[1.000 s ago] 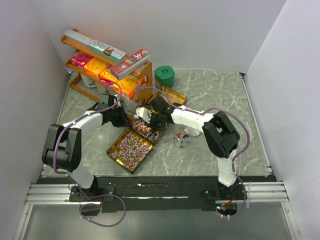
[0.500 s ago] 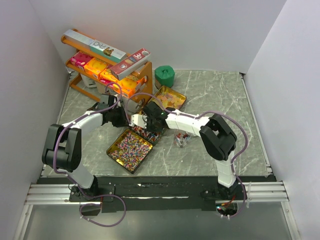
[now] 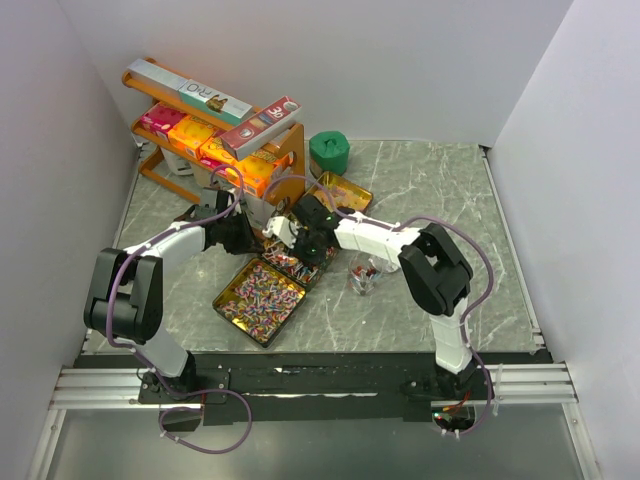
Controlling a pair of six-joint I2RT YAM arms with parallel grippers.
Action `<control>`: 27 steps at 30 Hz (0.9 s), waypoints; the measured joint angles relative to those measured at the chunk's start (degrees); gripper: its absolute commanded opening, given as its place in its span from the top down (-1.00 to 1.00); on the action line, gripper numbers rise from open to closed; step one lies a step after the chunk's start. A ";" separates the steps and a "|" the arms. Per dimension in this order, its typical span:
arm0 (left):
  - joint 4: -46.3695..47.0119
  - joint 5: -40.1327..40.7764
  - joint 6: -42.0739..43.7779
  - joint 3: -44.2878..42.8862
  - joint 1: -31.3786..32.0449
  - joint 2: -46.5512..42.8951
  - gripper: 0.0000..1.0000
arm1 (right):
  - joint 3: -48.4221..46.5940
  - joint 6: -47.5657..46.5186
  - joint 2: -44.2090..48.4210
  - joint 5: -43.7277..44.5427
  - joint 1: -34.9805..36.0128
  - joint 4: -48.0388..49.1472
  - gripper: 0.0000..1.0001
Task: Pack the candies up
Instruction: Scoop the fake candies from the storage box.
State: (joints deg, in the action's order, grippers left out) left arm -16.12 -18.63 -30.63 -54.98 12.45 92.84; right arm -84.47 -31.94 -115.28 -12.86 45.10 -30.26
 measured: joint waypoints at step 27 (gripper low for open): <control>0.79 0.52 -0.02 0.37 0.07 -0.46 0.95 | 16.50 17.33 7.06 -5.75 -2.34 20.68 1.00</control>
State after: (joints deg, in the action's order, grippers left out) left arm -15.33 -18.11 -30.65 -54.61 12.51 92.38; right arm -67.96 -14.61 -108.22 -18.61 42.76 -9.58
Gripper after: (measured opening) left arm 0.217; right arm 0.175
